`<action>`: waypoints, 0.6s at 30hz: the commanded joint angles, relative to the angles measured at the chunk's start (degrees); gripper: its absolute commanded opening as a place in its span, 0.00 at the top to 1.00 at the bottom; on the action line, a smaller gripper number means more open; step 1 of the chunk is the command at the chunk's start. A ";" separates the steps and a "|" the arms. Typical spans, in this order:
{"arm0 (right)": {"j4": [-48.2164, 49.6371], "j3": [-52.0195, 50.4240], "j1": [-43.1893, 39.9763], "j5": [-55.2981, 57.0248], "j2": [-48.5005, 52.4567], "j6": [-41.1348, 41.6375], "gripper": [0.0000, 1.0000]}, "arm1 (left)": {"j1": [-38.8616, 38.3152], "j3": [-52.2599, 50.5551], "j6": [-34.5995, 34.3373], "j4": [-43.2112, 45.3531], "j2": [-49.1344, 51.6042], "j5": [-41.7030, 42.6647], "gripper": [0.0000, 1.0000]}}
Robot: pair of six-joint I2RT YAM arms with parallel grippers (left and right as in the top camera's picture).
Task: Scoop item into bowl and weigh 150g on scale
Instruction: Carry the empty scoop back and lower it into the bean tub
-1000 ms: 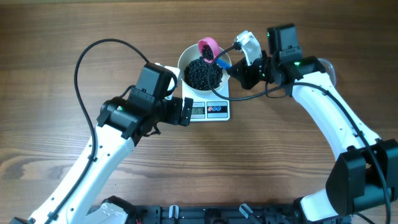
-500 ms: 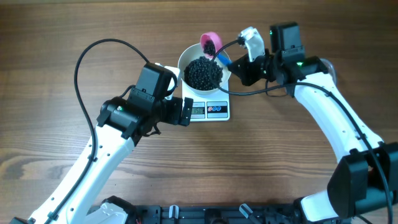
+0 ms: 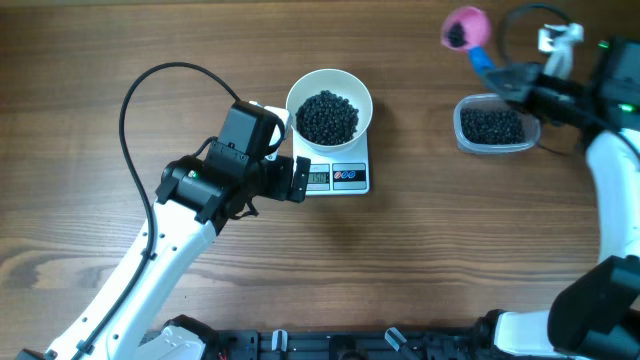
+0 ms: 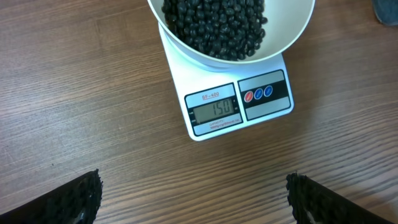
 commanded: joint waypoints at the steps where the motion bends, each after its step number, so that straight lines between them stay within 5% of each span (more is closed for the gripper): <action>1: -5.03 1.27 -8.63 -1.57 -1.44 -2.19 0.96 | 0.11 -0.04 -0.35 0.13 0.13 -0.13 0.00; 5: -17.29 1.27 -14.86 0.35 -1.42 -10.67 0.96 | 0.11 -0.04 -0.35 0.13 0.11 -0.13 0.00; 9: -26.10 1.25 -13.60 16.94 -1.36 -11.65 0.96 | 0.11 -0.04 -0.35 0.15 0.11 -0.13 0.00; 18: -23.80 -1.42 -8.44 17.38 -0.61 -11.47 0.96 | 0.11 -0.04 -0.35 0.15 0.13 -0.13 0.00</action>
